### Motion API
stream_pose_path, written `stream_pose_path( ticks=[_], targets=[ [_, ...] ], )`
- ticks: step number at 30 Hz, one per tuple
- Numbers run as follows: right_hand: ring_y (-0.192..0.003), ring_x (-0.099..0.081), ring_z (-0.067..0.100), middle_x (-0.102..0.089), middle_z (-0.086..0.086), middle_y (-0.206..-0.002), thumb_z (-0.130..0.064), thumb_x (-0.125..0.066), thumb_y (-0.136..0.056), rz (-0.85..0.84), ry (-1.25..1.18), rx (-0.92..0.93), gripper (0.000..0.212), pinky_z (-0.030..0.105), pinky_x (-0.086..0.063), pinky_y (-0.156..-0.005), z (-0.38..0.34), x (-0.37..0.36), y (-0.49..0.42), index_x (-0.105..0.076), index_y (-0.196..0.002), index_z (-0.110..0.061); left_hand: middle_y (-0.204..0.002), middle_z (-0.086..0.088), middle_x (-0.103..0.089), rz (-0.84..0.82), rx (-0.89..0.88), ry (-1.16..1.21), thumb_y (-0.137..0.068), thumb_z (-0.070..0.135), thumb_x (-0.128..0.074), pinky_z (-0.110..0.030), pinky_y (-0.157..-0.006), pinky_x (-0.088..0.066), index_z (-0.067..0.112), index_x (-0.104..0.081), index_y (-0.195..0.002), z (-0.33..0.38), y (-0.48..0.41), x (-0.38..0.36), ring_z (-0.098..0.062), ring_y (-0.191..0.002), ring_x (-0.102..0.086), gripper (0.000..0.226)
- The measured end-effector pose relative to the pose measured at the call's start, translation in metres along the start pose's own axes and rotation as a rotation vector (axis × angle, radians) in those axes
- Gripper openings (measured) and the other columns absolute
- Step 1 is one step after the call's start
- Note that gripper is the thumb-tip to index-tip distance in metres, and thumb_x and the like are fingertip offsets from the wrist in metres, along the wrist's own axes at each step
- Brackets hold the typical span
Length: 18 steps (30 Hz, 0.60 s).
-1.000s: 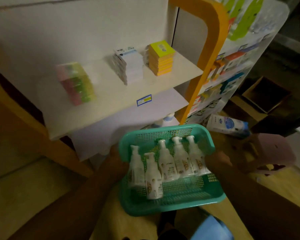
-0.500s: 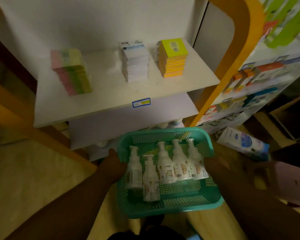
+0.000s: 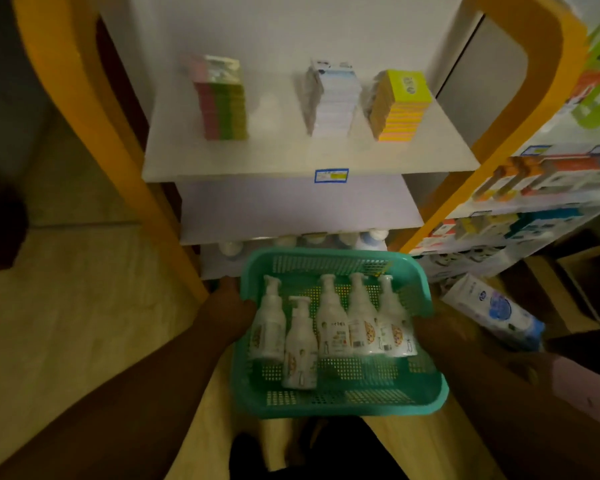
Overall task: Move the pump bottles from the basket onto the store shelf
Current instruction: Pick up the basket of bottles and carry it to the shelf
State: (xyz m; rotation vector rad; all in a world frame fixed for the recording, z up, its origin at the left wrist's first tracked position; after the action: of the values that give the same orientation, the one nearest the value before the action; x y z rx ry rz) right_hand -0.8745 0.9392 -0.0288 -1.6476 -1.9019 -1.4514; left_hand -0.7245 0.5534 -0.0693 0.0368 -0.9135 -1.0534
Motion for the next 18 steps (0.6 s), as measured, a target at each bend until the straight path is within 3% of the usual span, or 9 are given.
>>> stream_pose_path(
  ticks=[4, 6, 8, 11, 16, 18],
  targets=[
    [-0.066, -0.058, 0.019, -0.063, 0.018, -0.083, -0.015, -0.06, -0.099, -0.114, 0.024, 0.015, 0.019, 0.026, -0.042, -0.053, -0.01, -0.012, -0.008, -0.062, -0.087, -0.001, -0.111, -0.012, -0.061, 0.04, 0.016, 0.008, -0.094, 0.028, -0.06, -0.031, -0.072, -0.048, 0.01, -0.044, -0.128, -0.009, 0.014, 0.01, -0.024, -0.091, -0.06, 0.041],
    [-0.069, -0.059, 0.024, -0.06, 0.015, -0.078, -0.009, -0.06, -0.099, -0.153, 0.001, 0.034, 0.022, 0.035, -0.05, -0.065, -0.014, -0.02, -0.021, -0.059, -0.078, -0.002, -0.106, -0.012, -0.061, 0.072, 0.035, -0.028, -0.094, 0.028, -0.06, -0.029, -0.066, -0.044, 0.008, -0.045, -0.121, -0.012, 0.02, 0.011, -0.026, -0.091, -0.061, 0.037],
    [-0.076, -0.065, 0.03, -0.064, 0.016, -0.082, -0.011, -0.061, -0.098, -0.181, 0.062, 0.07, 0.019, 0.042, -0.056, -0.073, -0.015, -0.031, -0.035, -0.062, -0.083, -0.001, -0.099, -0.01, -0.061, 0.102, 0.09, -0.046, -0.095, 0.028, -0.06, -0.027, -0.055, -0.037, 0.007, -0.042, -0.122, -0.018, 0.027, 0.005, -0.023, -0.081, -0.059, 0.039],
    [-0.08, -0.068, 0.028, -0.069, 0.015, -0.092, -0.02, -0.061, -0.097, -0.225, 0.131, 0.136, 0.019, 0.034, -0.055, -0.062, -0.013, -0.047, -0.065, -0.065, -0.095, -0.002, -0.083, -0.005, -0.058, 0.132, 0.177, -0.057, -0.093, 0.025, -0.06, -0.026, -0.047, -0.033, 0.008, -0.038, -0.122, -0.026, 0.033, -0.013, -0.018, -0.063, -0.054, 0.04],
    [-0.086, -0.067, 0.031, -0.068, 0.017, -0.104, -0.023, -0.062, -0.092, -0.26, 0.143, 0.13, 0.026, 0.034, -0.054, -0.064, 0.004, -0.063, -0.106, -0.06, -0.108, -0.002, -0.09, -0.011, -0.063, 0.128, 0.36, -0.002, -0.087, 0.031, -0.064, -0.04, -0.063, -0.054, 0.018, -0.033, -0.113, -0.04, 0.038, -0.053, -0.027, -0.074, -0.064, 0.043],
    [-0.094, -0.066, 0.035, -0.065, 0.017, -0.109, -0.024, -0.063, -0.09, -0.259, 0.171, 0.133, 0.034, 0.036, -0.054, -0.07, 0.013, -0.072, -0.118, -0.057, -0.113, -0.001, -0.091, -0.013, -0.064, 0.122, 0.415, -0.008, -0.087, 0.032, -0.064, -0.041, -0.064, -0.055, 0.017, -0.033, -0.118, -0.051, 0.036, -0.068, -0.03, -0.076, -0.065, 0.047]
  ],
)
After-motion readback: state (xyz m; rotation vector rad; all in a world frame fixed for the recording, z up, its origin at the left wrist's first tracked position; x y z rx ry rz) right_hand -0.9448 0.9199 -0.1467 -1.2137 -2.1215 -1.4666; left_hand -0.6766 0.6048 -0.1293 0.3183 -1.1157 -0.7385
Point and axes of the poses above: each hand's wrist, its own y-axis away from the middle knuckle, its own x-axis out of the back of the hand, z = x × y, the point moved 5 cm from there along -y, towards the middle knuckle
